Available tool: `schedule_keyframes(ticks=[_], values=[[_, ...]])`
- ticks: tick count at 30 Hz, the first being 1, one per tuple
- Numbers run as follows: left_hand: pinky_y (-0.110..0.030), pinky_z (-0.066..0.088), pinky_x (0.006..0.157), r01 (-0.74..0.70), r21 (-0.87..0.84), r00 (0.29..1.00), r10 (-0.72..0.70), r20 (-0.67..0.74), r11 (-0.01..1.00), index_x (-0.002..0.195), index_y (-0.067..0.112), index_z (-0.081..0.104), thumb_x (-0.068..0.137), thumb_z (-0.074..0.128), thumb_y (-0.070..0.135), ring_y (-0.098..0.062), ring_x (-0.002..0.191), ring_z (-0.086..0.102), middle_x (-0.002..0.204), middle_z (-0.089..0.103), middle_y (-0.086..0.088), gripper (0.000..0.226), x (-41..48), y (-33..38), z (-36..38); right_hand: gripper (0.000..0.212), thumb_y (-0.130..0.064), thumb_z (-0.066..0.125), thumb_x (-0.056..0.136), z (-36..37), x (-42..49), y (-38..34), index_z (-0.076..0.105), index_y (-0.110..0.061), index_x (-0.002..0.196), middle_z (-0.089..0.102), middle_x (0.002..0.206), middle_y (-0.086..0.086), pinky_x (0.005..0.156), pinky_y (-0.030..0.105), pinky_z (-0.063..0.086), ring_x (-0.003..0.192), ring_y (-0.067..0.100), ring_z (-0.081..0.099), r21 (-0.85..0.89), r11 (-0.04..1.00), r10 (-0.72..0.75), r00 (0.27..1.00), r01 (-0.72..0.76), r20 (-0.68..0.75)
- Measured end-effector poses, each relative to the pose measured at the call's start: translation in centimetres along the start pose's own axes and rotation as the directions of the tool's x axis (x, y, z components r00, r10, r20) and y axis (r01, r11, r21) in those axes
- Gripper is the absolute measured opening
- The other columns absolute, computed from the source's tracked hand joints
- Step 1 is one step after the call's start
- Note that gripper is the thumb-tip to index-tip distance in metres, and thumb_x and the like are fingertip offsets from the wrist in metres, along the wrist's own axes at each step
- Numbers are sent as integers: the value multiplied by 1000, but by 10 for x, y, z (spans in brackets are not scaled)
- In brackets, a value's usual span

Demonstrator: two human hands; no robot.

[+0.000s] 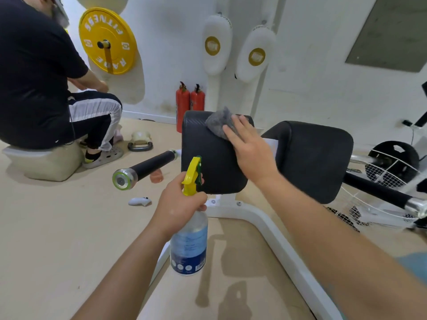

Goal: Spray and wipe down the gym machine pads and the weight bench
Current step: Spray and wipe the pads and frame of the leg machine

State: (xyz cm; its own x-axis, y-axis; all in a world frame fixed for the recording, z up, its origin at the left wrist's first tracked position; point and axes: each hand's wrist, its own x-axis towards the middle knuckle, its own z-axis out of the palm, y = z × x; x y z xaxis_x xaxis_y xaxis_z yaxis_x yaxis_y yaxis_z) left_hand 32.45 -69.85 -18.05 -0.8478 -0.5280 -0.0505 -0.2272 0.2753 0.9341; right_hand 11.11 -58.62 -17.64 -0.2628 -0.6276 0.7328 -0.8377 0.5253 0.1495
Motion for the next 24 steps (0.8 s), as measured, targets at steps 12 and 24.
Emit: schedule_keyframes(ticks=[12,24], values=[[-36,63,80,-48,84,994,39,106,995,108,27,58,84,66,9,-23,85,74,103,69,-7,31,6,25,51,64,16,77,72,-10,-151,-42,63,-5,131,52,146,12,99,41,52,134,30,51,287,896,334,940,-339,69],[-44,60,82,-10,239,999,18,-33,971,101,21,55,87,66,21,-21,74,75,89,68,-2,18,23,74,123,38,-10,49,103,-75,-101,50,57,-10,140,52,148,8,113,27,39,137,20,48,540,655,627,779,-528,1]])
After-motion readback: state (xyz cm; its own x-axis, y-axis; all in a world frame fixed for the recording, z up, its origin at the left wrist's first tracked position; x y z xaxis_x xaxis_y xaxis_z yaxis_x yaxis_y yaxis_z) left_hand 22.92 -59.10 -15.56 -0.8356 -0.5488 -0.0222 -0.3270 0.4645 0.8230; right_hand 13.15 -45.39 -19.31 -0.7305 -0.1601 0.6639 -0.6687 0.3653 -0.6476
